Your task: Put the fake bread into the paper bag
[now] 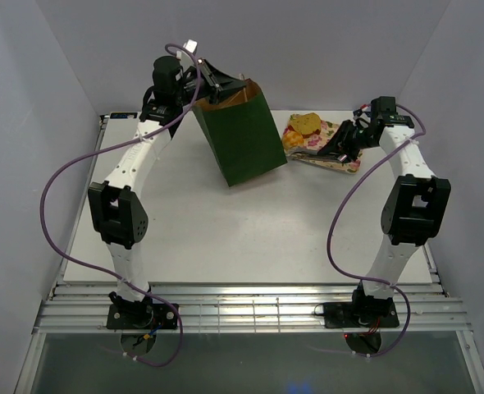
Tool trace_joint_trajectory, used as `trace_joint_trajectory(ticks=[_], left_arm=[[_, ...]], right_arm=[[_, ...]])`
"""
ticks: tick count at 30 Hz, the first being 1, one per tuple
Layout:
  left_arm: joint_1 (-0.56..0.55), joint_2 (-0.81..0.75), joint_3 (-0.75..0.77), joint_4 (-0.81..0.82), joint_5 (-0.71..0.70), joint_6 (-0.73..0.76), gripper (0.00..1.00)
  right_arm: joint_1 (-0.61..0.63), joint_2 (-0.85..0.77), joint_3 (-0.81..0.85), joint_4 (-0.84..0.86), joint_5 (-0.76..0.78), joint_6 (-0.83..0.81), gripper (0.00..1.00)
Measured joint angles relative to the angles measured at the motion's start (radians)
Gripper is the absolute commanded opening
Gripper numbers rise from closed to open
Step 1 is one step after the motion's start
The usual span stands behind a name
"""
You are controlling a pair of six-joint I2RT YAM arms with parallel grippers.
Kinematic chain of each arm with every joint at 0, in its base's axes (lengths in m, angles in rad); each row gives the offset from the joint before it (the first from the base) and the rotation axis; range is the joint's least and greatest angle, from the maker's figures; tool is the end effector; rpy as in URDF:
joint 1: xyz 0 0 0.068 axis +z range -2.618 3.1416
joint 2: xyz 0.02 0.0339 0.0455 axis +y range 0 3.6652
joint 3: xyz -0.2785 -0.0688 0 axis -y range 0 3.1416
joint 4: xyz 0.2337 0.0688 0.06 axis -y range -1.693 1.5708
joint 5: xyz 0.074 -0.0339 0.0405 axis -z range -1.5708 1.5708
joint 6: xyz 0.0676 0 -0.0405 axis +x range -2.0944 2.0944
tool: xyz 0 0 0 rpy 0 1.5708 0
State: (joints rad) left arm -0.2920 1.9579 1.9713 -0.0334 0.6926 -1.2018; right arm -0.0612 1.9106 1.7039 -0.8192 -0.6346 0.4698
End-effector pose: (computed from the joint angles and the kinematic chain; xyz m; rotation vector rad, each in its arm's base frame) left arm 0.4511 -0.1807 0.4320 -0.2149 1.8618 -1.6444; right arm 0.4221 0.0143 0.2770 0.4472 2.5443 0.9731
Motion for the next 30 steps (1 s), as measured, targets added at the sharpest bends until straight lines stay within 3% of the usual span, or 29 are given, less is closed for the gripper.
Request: trace_joint_trajectory(ticks=[4, 10, 13, 22, 30], left_arm=[[0.000, 0.005, 0.027, -0.092, 0.000, 0.036, 0.00], [0.000, 0.068, 0.188, -0.186, 0.035, 0.086, 0.00], [0.000, 0.068, 0.182, -0.218, 0.057, 0.107, 0.00], [0.000, -0.101, -0.147, -0.270, 0.074, 0.175, 0.00], [0.000, -0.459, -0.459, -0.272, 0.059, 0.225, 0.00]], right_arm=[[-0.011, -0.001, 0.000, 0.001, 0.011, 0.001, 0.38], [-0.034, -0.001, 0.040, -0.001, 0.034, 0.002, 0.38], [-0.038, -0.001, 0.077, 0.017, 0.027, 0.005, 0.38], [-0.006, 0.024, 0.133, 0.068, -0.005, 0.033, 0.38], [0.044, -0.004, 0.077, 0.119, -0.039, 0.053, 0.38]])
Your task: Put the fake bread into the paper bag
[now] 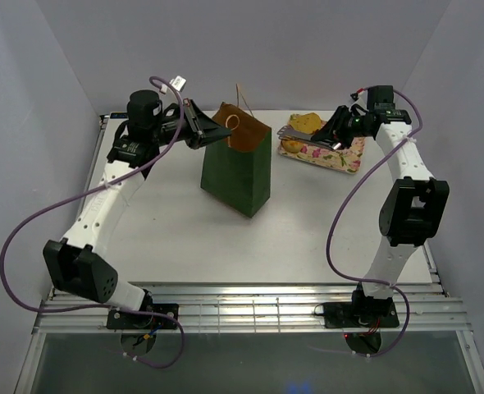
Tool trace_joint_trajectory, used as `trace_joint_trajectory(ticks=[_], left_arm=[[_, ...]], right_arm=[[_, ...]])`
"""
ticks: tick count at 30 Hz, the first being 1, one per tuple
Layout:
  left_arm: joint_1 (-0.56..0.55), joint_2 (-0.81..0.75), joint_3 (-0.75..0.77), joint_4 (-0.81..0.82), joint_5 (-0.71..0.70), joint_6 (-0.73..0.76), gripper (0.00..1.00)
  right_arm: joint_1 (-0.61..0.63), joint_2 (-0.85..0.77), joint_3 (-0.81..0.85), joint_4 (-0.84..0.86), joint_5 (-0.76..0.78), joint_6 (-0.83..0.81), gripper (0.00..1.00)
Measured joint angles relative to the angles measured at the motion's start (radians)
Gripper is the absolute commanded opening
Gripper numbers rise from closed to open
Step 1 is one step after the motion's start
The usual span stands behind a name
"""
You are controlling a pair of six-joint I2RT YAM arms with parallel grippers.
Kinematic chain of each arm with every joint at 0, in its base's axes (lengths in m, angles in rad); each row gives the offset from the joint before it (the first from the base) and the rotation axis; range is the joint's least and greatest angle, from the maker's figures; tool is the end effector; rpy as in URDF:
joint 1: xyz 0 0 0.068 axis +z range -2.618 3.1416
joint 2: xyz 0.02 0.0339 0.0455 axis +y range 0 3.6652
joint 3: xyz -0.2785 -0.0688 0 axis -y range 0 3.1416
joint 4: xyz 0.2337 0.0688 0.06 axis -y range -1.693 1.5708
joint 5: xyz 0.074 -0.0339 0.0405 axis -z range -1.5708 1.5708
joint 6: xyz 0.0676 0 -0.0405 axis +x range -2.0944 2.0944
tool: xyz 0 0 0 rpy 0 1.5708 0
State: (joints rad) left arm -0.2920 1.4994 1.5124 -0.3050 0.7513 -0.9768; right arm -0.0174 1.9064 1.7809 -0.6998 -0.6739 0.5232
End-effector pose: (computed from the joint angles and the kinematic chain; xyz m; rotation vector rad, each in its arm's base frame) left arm 0.3231 -0.1453 0.4188 -0.1196 2.0903 -1.5236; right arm 0.4378 0.0346 0.3136 0.3222 2.3867 1.0427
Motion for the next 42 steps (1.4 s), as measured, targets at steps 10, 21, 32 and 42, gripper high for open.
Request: trace_joint_trajectory(ticks=[10, 21, 32, 42], left_arm=[[0.000, -0.159, -0.141, 0.044, -0.029, 0.002, 0.06], [0.000, -0.202, -0.219, 0.040, -0.053, -0.016, 0.00], [0.000, 0.253, 0.285, 0.124, 0.029, -0.028, 0.00], [-0.005, 0.599, 0.684, 0.095, 0.085, -0.052, 0.00]], right_arm=[[0.000, -0.032, -0.056, 0.020, -0.002, 0.013, 0.37], [0.000, -0.077, -0.104, 0.051, 0.002, 0.048, 0.37], [-0.019, -0.147, -0.157, 0.057, 0.014, 0.077, 0.37], [-0.083, -0.148, -0.159, 0.067, 0.002, 0.110, 0.37]])
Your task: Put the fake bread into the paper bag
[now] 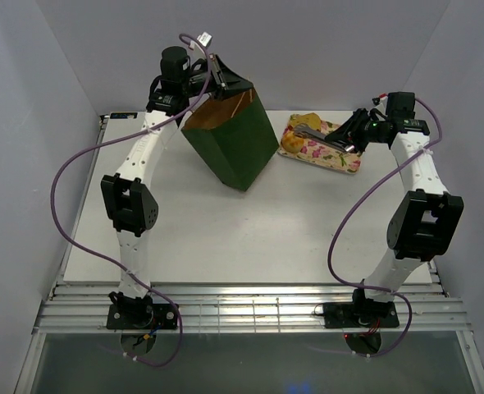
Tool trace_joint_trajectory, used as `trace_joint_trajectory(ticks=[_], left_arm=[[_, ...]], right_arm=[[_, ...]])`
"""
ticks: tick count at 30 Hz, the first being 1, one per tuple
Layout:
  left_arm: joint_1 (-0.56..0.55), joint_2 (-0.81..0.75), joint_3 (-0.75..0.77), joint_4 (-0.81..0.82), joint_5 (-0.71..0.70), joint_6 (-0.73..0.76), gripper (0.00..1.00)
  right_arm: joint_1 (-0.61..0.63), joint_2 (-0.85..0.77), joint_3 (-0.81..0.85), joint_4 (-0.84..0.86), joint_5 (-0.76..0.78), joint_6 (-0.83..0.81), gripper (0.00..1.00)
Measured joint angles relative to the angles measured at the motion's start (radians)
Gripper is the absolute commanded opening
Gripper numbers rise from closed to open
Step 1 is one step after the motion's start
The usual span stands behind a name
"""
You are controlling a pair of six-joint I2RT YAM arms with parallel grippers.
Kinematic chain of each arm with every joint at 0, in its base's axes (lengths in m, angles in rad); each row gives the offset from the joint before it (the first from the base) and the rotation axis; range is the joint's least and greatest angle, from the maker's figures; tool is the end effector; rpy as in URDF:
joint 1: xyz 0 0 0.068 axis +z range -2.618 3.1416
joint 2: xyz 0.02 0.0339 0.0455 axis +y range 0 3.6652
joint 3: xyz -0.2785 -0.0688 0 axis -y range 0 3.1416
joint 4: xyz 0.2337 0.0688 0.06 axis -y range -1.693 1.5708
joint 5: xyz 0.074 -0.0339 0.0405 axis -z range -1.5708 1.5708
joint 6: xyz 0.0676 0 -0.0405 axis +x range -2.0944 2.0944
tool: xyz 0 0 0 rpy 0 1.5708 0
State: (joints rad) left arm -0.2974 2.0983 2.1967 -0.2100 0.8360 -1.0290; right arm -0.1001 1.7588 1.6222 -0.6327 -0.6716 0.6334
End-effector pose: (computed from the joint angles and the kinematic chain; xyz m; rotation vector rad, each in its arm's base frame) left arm 0.4686 -0.1961 0.4235 0.0240 1.9517 -1.6336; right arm 0.4051 0.0016 0.3264 0.5153 2.3049 1.0475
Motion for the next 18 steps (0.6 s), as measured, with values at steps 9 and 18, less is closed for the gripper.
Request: trace_joint_trajectory(ticks=[9, 18], left_arm=[[-0.043, 0.071, 0.088, -0.006, 0.006, -0.003, 0.00], [-0.083, 0.075, -0.015, 0.020, -0.050, 0.007, 0.00]], right_arm=[[0.002, 0.013, 0.000, 0.004, -0.021, 0.007, 0.37], [0.002, 0.017, -0.001, 0.005, -0.021, 0.007, 0.37]])
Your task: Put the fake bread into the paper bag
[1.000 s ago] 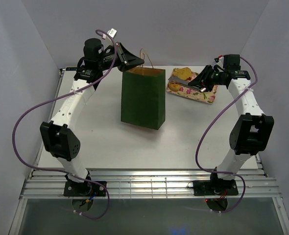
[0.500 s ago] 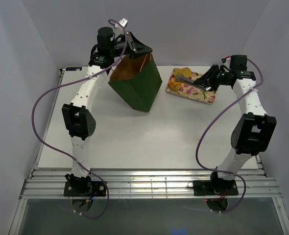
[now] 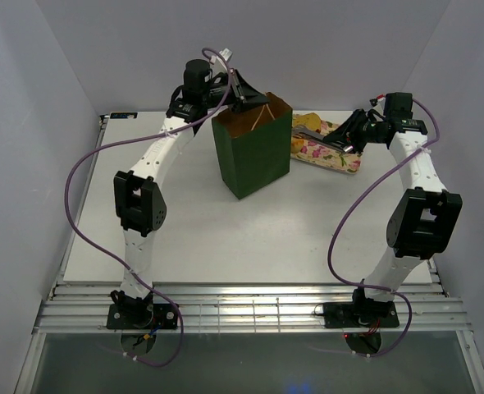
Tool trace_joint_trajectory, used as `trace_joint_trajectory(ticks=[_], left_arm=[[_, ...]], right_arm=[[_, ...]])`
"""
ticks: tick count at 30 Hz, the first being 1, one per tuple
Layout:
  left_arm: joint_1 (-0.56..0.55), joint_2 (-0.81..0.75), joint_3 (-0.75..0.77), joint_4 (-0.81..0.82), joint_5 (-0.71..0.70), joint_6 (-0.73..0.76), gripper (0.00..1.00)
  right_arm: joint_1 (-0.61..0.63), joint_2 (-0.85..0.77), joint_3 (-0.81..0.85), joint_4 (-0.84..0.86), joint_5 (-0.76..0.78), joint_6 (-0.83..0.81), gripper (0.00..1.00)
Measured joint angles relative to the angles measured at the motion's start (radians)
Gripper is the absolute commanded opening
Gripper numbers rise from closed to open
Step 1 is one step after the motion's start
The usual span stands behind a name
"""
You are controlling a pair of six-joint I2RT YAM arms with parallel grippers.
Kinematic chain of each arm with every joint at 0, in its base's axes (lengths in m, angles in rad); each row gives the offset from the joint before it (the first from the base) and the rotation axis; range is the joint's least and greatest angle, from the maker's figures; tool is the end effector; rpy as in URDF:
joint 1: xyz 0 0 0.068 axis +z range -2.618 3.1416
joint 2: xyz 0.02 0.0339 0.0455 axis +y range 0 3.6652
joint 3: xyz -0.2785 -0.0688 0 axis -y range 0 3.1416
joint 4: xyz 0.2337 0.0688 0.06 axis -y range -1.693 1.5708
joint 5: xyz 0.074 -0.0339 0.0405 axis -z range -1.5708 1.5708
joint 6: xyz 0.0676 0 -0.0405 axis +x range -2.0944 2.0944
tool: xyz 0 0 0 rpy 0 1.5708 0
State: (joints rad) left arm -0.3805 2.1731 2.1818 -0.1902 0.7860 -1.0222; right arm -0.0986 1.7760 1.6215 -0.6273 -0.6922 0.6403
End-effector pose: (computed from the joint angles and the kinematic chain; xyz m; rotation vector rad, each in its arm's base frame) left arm 0.4750 -0.2415 0.3830 0.0238 2.0317 -1.6407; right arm 0.4086 0.0029 0.3207 0.5189 2.3157 1.0769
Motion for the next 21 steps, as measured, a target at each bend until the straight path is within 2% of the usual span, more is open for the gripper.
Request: trace_joint_trajectory(ticks=[3, 6, 7, 10, 11, 14, 15, 21], left_arm=[[-0.001, 0.001, 0.000, 0.042, -0.011, -0.011, 0.02], [-0.003, 0.001, 0.000, 0.070, -0.019, -0.014, 0.08], [-0.006, 0.001, -0.005, 0.080, -0.021, -0.014, 0.15], [-0.023, -0.009, -0.055, 0.121, -0.037, -0.007, 0.25], [-0.032, -0.016, -0.082, 0.126, -0.043, -0.006, 0.34], [-0.062, -0.038, -0.161, 0.135, -0.065, 0.012, 0.49], [-0.074, -0.048, -0.190, 0.137, -0.074, 0.016, 0.98], [-0.129, -0.125, -0.306, 0.131, -0.123, 0.054, 0.98]], right_arm=[[0.000, 0.000, 0.000, 0.000, 0.000, 0.000, 0.37], [0.000, 0.000, -0.003, 0.002, 0.000, 0.000, 0.37], [-0.001, 0.000, -0.008, 0.004, 0.000, 0.000, 0.37], [-0.007, -0.001, -0.028, 0.003, -0.001, -0.001, 0.37], [-0.011, -0.001, -0.035, 0.002, -0.001, -0.002, 0.37], [-0.020, -0.001, -0.050, 0.001, 0.000, -0.002, 0.36], [-0.020, -0.001, -0.051, 0.000, 0.001, -0.002, 0.37], [-0.026, -0.006, -0.068, 0.006, 0.001, -0.004, 0.36]])
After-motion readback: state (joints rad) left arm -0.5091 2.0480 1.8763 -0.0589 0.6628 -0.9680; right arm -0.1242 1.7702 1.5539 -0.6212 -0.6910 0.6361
